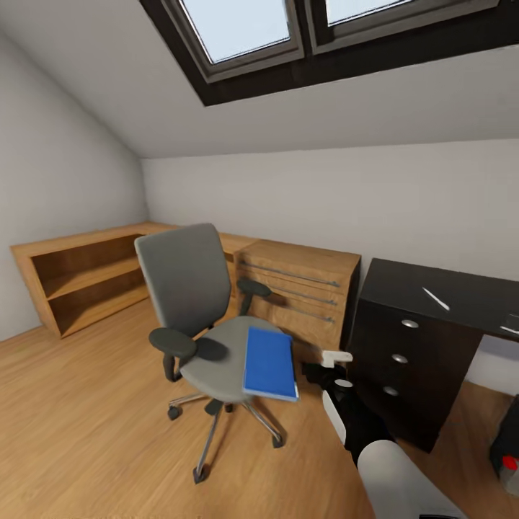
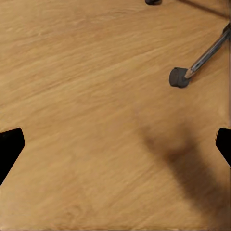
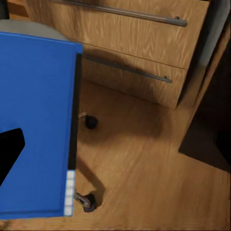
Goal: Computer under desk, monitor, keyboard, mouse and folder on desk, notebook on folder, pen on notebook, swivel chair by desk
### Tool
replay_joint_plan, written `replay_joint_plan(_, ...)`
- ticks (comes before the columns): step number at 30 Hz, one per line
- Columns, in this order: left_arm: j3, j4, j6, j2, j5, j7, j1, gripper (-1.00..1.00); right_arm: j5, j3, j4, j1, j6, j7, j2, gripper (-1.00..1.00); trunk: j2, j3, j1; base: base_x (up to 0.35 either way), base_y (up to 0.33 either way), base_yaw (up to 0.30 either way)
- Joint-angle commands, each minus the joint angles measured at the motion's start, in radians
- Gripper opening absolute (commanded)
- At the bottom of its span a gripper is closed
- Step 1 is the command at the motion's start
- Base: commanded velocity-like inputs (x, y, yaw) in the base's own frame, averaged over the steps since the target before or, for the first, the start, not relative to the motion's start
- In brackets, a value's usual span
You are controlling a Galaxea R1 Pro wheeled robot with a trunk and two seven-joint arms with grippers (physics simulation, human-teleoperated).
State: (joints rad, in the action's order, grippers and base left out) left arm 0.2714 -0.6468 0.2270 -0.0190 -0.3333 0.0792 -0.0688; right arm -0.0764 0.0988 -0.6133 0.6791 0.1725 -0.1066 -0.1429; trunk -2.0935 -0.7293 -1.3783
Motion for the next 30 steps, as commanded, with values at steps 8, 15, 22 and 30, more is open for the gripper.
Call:
replay_joint_plan(8, 0.002, -0.001, 0.0, 0.001, -0.01, 0.008, 0.0, 1.0, -0.008, 0.004, -0.001, 0.0, 0.005, 0.001, -0.002, 1.0, 0.0, -0.001, 0.001, -0.168, 0.0, -0.061)
replay_joint_plan(15, 0.002, -0.001, 0.0, 0.0, -0.01, 0.009, 0.0, 1.0, 0.021, 0.007, 0.001, 0.0, 0.005, 0.08, 0.028, 1.0, 0.0, -0.001, 0.001, -0.018, 0.0, -0.004)
replay_joint_plan(22, 0.0, -0.001, 0.0, 0.0, -0.012, 0.006, 0.0, 1.0, 0.14, 0.008, 0.005, -0.001, 0.007, 0.177, 0.086, 1.0, 0.0, -0.001, 0.001, -0.001, 0.0, 0.0)
replay_joint_plan(30, -0.001, -0.001, -0.001, 0.001, -0.012, 0.005, 0.0, 1.0, 0.343, 0.007, 0.047, -0.001, 0.012, 0.287, 0.143, 1.0, 0.0, -0.001, 0.001, 0.0, 0.0, 0.0)
